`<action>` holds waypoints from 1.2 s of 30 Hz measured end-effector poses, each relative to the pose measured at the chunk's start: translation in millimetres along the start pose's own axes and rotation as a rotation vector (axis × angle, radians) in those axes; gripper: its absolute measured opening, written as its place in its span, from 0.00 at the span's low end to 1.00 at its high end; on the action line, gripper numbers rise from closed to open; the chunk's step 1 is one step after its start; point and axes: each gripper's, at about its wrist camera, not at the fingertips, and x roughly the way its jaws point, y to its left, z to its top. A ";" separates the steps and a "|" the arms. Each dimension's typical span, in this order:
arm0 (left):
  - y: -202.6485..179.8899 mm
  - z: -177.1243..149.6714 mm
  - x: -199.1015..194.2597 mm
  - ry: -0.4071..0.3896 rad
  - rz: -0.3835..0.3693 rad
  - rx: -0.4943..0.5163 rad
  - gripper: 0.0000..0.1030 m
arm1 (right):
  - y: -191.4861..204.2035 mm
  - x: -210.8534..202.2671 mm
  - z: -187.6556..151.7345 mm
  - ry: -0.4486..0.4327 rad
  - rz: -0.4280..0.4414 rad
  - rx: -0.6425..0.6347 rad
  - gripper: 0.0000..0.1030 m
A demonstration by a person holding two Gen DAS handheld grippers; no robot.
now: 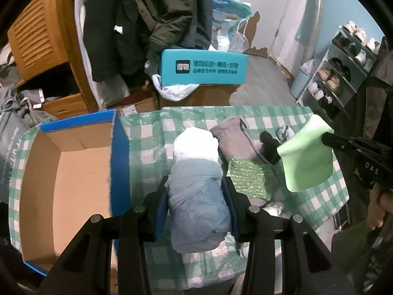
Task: Organize soft objects
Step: 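Carry the blue sock with the left tool while the right tool carries the green sheet to the box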
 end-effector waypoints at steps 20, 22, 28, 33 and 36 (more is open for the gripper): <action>56.5 -10.4 -28.9 -0.054 0.056 -0.077 0.41 | 87.7 -1.0 37.0 -0.031 0.091 -0.121 0.04; 63.6 -12.0 -29.7 -0.056 0.059 -0.089 0.41 | 95.9 0.5 39.8 -0.032 0.101 -0.131 0.04; 84.5 -18.2 -34.3 -0.061 0.082 -0.117 0.41 | 126.2 8.5 44.8 -0.023 0.132 -0.173 0.04; 105.0 -21.5 -42.2 -0.077 0.094 -0.152 0.41 | 156.8 17.7 49.6 -0.020 0.156 -0.214 0.04; 117.6 -23.4 -43.5 -0.076 0.105 -0.181 0.41 | 169.1 19.8 51.9 -0.015 0.169 -0.232 0.04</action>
